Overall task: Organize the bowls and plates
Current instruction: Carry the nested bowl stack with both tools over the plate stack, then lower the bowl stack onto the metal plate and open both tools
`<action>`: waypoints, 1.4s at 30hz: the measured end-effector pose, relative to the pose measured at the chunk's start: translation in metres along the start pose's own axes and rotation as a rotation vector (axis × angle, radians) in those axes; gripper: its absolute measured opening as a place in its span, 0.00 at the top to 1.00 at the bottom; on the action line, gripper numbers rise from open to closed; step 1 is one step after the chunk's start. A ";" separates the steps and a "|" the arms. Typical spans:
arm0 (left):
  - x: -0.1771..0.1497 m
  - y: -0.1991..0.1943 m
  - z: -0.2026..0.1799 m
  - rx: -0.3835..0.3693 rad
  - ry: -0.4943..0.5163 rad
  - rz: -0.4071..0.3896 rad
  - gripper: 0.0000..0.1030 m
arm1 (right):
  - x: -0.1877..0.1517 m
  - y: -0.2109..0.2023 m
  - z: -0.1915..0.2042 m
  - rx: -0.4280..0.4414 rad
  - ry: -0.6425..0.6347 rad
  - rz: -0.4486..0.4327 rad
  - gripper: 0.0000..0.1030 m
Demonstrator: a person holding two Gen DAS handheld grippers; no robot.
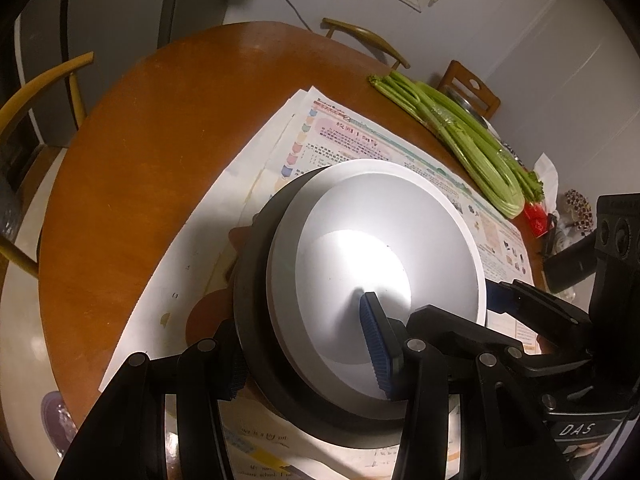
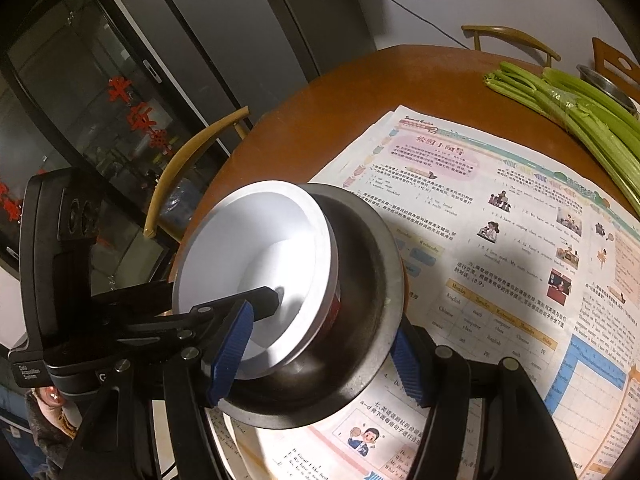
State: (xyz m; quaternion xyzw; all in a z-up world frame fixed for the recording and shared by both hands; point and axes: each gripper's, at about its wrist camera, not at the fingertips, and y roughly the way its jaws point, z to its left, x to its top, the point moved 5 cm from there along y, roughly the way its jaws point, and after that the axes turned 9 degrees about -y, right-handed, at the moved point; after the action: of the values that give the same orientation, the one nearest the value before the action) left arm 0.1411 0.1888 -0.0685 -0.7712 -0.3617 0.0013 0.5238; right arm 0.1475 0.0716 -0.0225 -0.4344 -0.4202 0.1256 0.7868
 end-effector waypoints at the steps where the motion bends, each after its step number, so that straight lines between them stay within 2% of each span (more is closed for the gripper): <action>1: 0.000 0.000 0.000 -0.001 0.001 0.000 0.52 | 0.000 0.000 0.000 -0.002 -0.002 -0.002 0.36; 17: 0.001 0.000 0.002 -0.004 0.007 -0.008 0.51 | 0.001 0.000 -0.002 -0.053 -0.026 -0.007 0.36; 27: 0.002 -0.012 0.002 0.017 0.018 -0.043 0.51 | 0.006 -0.010 -0.002 -0.159 -0.081 -0.038 0.36; 36: 0.009 -0.039 0.009 0.063 0.016 -0.141 0.51 | 0.008 -0.017 -0.002 -0.170 -0.087 -0.056 0.36; 42: 0.006 -0.073 0.008 0.136 0.030 -0.266 0.51 | 0.010 -0.038 0.002 -0.175 -0.094 -0.125 0.36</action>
State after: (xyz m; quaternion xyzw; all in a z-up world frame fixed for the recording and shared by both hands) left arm 0.1018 0.2128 -0.0105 -0.6790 -0.4520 -0.0554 0.5758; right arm 0.1461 0.0561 0.0134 -0.4677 -0.4923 0.0592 0.7317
